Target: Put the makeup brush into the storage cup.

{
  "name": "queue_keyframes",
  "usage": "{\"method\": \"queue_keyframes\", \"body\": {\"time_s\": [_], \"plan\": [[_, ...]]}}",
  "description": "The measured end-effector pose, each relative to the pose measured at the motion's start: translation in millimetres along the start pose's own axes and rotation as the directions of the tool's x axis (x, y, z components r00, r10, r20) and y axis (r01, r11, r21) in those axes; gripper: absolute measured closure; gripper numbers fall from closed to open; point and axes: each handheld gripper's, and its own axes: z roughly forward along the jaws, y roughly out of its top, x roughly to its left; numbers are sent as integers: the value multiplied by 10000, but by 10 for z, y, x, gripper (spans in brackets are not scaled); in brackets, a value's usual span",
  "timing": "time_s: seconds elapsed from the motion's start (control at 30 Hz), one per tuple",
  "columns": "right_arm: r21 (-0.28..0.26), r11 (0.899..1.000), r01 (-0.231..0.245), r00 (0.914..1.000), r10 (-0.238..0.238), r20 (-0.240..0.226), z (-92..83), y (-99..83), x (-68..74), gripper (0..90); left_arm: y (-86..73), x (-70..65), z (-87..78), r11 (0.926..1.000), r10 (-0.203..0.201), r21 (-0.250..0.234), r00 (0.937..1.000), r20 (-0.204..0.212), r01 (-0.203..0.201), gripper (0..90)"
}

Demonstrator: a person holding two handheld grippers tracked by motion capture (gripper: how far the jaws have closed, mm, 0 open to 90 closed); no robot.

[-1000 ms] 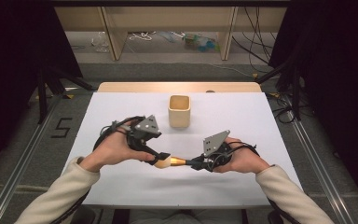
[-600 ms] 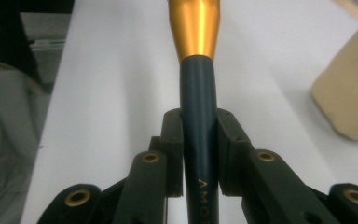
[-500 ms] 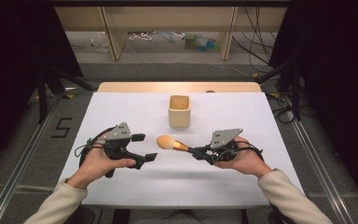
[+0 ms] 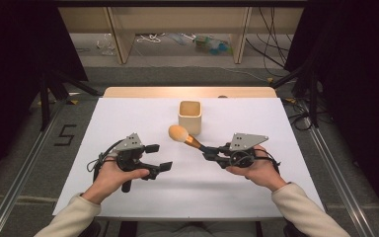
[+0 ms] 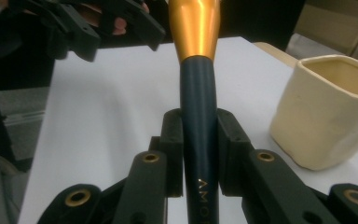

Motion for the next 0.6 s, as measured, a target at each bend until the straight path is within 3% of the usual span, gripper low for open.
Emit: {"method": "queue_keyframes", "body": {"time_s": [0.07, 0.17, 0.23, 0.27, 0.3, 0.37, 0.47, 0.6], "plan": [[-146, 9999, -55, 10000, 56, 72, 21, -6, 11, 762, 3, -12, 21, 9994, -170, -289, 9998, 97, 173, 158], [-392, 9990, -203, 9996, 195, -202, 51, -1, 33, 762, 12, -34, 46, 9983, -238, -528, 9992, 324, 255, 158], [-486, 9986, -185, 9998, 182, -79, 58, 12, 52, 762, 17, -48, 66, 9968, -351, -708, 9985, 411, 379, 159], [-582, 9980, -247, 9993, 230, -289, 68, 14, 55, 762, 22, -57, 87, 9956, -418, -814, 9980, 477, 456, 160], [-601, 9980, -183, 9998, 177, -108, 67, 23, 66, 762, 24, -68, 100, 9942, -557, -896, 9971, 520, 602, 164], [-713, 9970, -290, 9992, 270, -287, 85, 26, 81, 762, 36, -86, 158, 9898, -758, -1147, 9938, 814, 849, 174], [-737, 9971, -191, 9998, 187, -64, 111, 29, 100, 762, 52, -122, 231, 9843, -928, -1390, 9889, 1164, 1087, 195], [-681, 9975, -205, 9996, 192, -190, 128, 30, 100, 762, 66, -186, 330, 9762, -1279, -1552, 9801, 1521, 1515, 242]]}}
